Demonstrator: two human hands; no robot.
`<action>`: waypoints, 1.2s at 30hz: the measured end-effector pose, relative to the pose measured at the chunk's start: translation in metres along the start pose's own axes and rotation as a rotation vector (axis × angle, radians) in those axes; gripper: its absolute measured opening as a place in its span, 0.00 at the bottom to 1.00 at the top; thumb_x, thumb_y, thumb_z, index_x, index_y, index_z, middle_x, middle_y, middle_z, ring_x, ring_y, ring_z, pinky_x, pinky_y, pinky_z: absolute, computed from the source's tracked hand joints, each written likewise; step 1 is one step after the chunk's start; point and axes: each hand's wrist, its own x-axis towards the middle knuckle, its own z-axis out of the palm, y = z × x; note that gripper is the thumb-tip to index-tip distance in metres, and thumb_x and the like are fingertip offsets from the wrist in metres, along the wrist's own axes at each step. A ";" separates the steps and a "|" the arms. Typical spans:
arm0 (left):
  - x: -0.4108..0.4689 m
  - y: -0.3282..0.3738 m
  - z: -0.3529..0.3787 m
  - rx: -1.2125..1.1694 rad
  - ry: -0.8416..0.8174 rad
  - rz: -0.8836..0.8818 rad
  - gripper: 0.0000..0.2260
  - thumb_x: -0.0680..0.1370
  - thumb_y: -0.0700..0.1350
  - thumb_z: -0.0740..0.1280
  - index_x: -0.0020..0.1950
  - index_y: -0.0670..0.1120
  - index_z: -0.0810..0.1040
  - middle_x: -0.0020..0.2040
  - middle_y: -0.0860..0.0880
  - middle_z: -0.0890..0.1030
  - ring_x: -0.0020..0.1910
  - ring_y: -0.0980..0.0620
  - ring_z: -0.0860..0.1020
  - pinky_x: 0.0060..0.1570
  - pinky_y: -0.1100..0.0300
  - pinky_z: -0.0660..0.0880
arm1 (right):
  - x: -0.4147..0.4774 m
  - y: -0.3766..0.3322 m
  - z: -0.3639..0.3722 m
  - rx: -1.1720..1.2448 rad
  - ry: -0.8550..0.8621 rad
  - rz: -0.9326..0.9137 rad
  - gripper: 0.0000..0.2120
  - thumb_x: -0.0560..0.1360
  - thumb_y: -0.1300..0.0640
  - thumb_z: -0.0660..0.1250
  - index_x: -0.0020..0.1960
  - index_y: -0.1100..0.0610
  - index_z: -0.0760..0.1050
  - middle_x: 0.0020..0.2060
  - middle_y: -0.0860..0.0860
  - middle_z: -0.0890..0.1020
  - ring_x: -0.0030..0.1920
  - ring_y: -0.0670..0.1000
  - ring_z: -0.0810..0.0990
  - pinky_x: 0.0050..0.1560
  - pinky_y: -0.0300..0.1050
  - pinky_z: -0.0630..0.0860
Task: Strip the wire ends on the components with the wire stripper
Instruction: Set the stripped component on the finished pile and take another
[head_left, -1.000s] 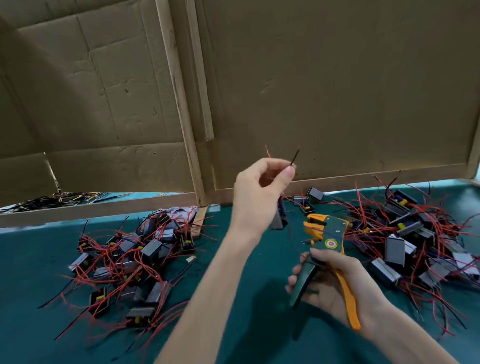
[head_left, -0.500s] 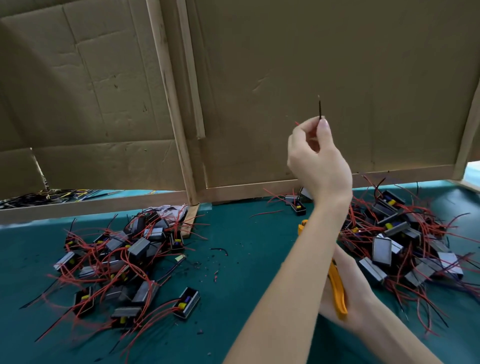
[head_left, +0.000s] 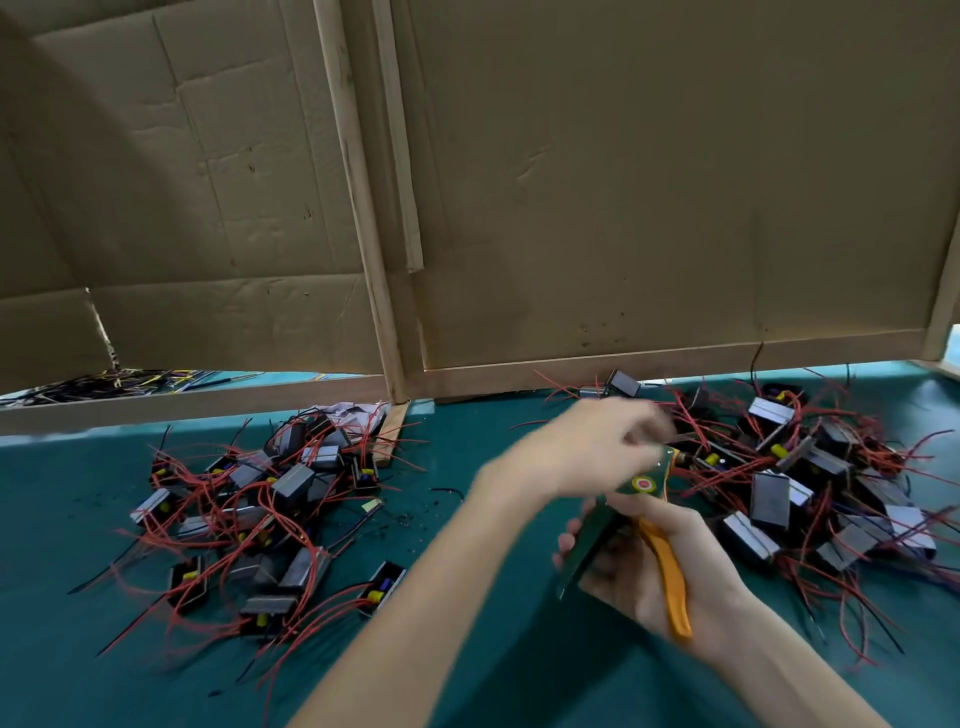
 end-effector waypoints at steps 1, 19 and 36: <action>-0.016 -0.014 -0.009 0.164 -0.126 -0.089 0.13 0.79 0.45 0.63 0.63 0.45 0.76 0.60 0.45 0.79 0.56 0.49 0.76 0.51 0.62 0.69 | -0.002 -0.001 0.002 0.000 -0.013 0.002 0.08 0.68 0.60 0.65 0.43 0.65 0.75 0.36 0.62 0.78 0.35 0.62 0.81 0.44 0.58 0.79; -0.065 -0.133 -0.007 -0.083 -0.193 -0.663 0.15 0.75 0.49 0.72 0.56 0.43 0.74 0.34 0.50 0.83 0.27 0.56 0.80 0.25 0.68 0.70 | 0.002 -0.003 -0.005 -0.023 -0.005 -0.006 0.09 0.67 0.61 0.67 0.44 0.65 0.76 0.39 0.63 0.79 0.38 0.64 0.82 0.40 0.58 0.82; -0.061 -0.138 0.004 -0.167 0.126 -0.245 0.04 0.69 0.41 0.77 0.37 0.49 0.83 0.34 0.52 0.83 0.33 0.61 0.78 0.39 0.66 0.75 | 0.005 -0.004 -0.010 0.027 -0.001 0.004 0.12 0.61 0.62 0.71 0.43 0.65 0.77 0.39 0.63 0.80 0.38 0.64 0.82 0.41 0.59 0.81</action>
